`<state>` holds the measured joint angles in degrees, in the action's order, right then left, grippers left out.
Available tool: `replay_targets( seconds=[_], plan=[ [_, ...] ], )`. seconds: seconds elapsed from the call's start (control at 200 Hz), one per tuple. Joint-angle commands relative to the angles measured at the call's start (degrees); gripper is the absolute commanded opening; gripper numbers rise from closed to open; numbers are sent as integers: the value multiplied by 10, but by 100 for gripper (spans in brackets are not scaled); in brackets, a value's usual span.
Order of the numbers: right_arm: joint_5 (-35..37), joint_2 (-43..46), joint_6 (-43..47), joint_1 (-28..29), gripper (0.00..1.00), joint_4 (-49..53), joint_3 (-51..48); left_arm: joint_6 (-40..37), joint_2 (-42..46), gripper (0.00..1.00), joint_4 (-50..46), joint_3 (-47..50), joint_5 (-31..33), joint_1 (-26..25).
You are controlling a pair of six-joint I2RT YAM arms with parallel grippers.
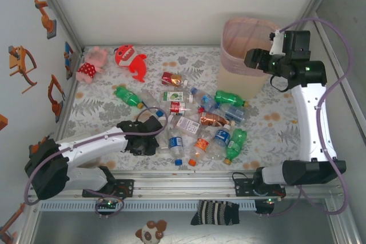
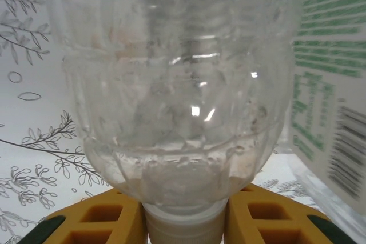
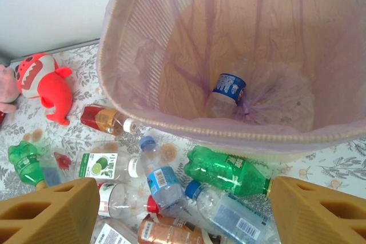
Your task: Put the plastic bottles in the bin
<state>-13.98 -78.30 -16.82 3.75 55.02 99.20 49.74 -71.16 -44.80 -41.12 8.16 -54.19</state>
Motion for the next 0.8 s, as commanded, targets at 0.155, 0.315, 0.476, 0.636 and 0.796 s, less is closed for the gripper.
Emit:
replay_targets(
  seconds=[0.155, 0.315, 0.476, 0.636, 0.796],
  plan=[
    [-31, 55, -23, 48, 77, -23, -36, -54, 73, 30, -13, -90, 41, -4],
    [-56, 88, -29, 102, 76, -65, -72, -138, 100, 29, 93, -118, 5, -4],
    [-116, 124, -48, 150, 76, -137, -122, -218, 114, 31, 233, -125, -78, -4],
    [-185, 156, -61, 195, 76, -235, -176, -252, 112, 31, 338, -136, -165, -4],
    [-244, 170, -66, 229, 78, -307, -203, -265, 104, 31, 436, -138, -265, -4]
  ],
)
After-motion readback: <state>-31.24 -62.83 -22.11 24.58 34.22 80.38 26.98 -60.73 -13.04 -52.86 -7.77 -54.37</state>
